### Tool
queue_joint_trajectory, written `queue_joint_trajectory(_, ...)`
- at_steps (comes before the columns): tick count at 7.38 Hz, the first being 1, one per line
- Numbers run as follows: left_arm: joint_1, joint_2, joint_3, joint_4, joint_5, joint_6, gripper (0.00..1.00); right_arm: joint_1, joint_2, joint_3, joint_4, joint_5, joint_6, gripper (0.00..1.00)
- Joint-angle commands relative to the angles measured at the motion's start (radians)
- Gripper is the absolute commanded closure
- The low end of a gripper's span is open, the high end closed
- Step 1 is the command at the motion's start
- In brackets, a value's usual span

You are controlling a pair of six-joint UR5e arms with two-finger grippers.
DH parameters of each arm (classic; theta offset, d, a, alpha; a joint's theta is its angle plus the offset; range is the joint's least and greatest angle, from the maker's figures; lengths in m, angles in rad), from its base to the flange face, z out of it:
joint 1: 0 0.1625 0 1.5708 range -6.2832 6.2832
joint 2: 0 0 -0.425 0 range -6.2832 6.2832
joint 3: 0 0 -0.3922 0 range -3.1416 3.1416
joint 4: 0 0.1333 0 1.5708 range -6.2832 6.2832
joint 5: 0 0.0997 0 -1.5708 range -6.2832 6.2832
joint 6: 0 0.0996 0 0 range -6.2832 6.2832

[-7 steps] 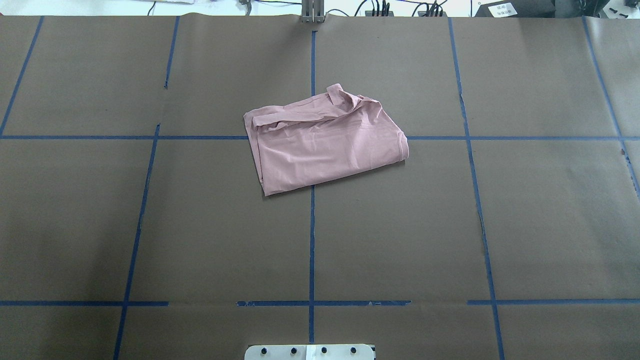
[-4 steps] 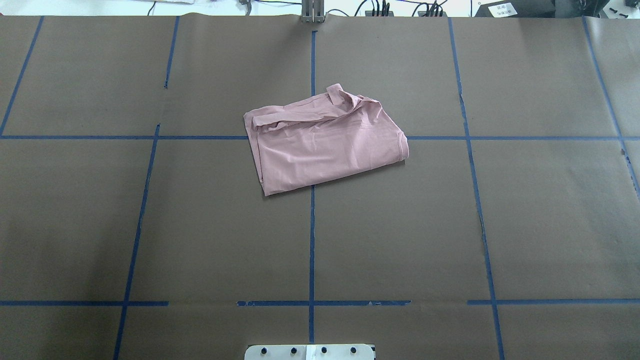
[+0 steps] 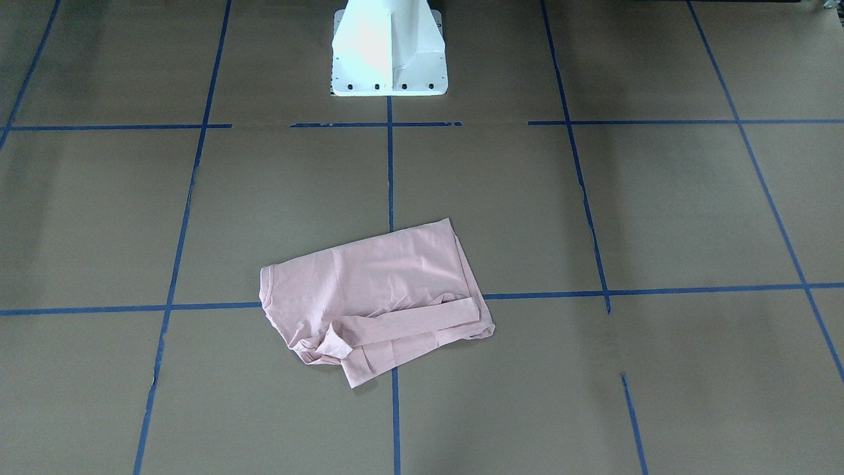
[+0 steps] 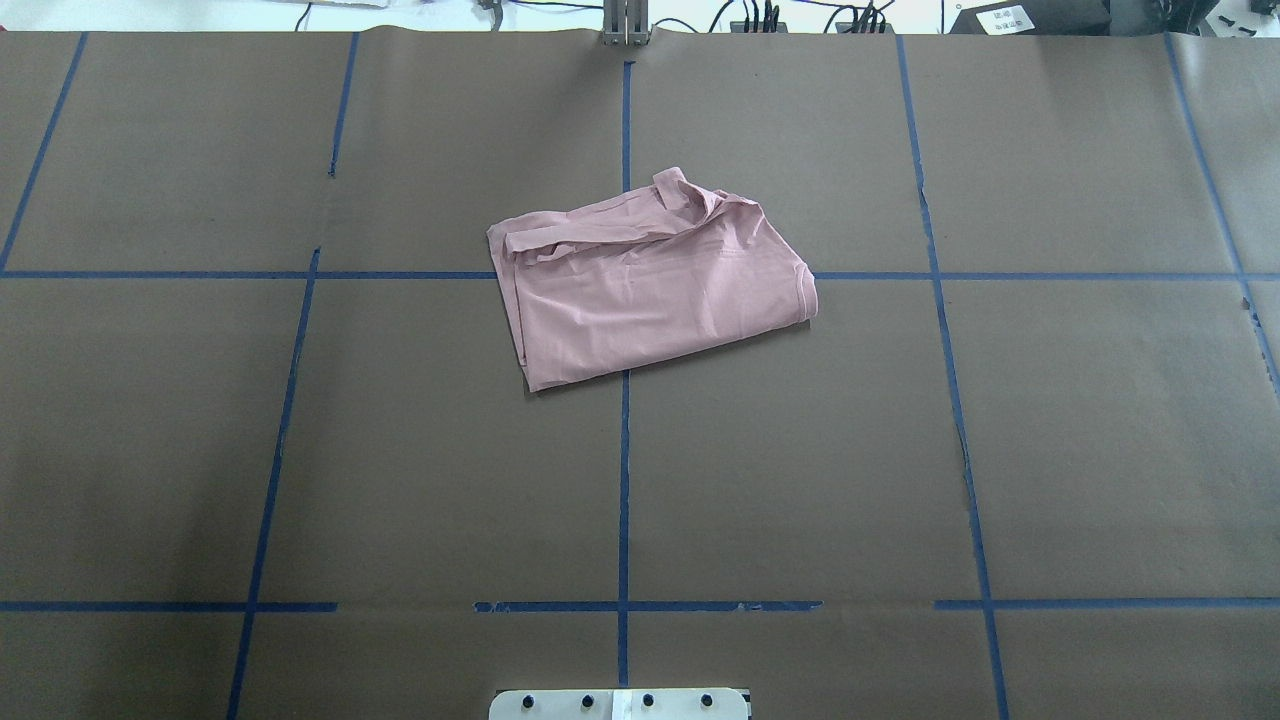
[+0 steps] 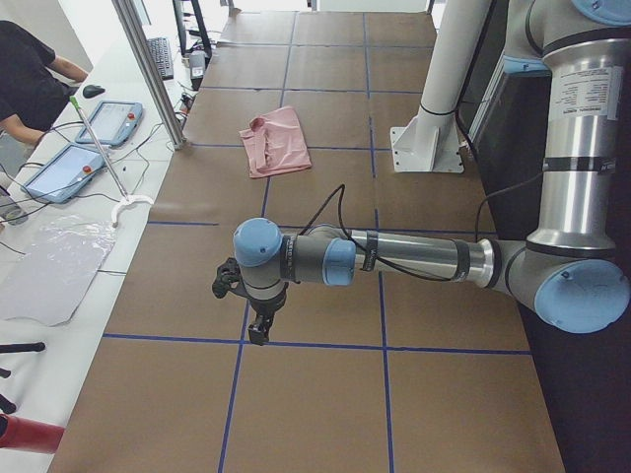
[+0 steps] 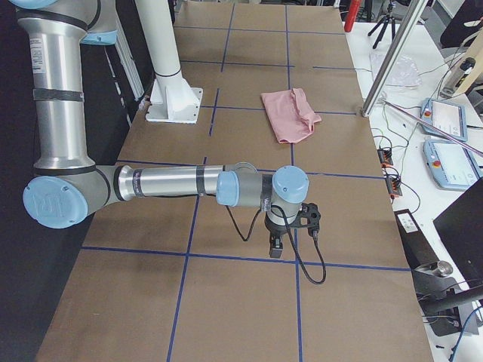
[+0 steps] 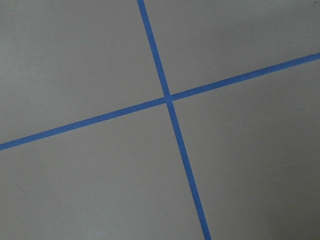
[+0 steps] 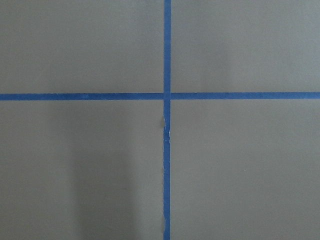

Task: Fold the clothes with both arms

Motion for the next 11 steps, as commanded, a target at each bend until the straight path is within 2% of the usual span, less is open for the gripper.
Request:
queue_joint_trajectory(1, 0.000, 0.002, 0.002, 0.001, 0.001, -0.055, 0.00, 0.014, -0.008, -0.005, 0.000, 0.002, -0.001, 0.00)
queue_joint_trajectory(2, 0.000, -0.003, -0.002, 0.001, 0.001, -0.207, 0.00, 0.014, -0.002, -0.003, 0.000, 0.002, 0.002, 0.00)
queue_joint_trajectory(3, 0.000, 0.000, -0.009, 0.001, 0.000, -0.260, 0.00, 0.016, 0.000, -0.002, 0.000, 0.003, 0.004, 0.00)
queue_joint_trajectory(11, 0.000, -0.003, -0.002, -0.003, -0.003, -0.255, 0.00, 0.014, 0.004, -0.003, 0.000, 0.019, 0.008, 0.00)
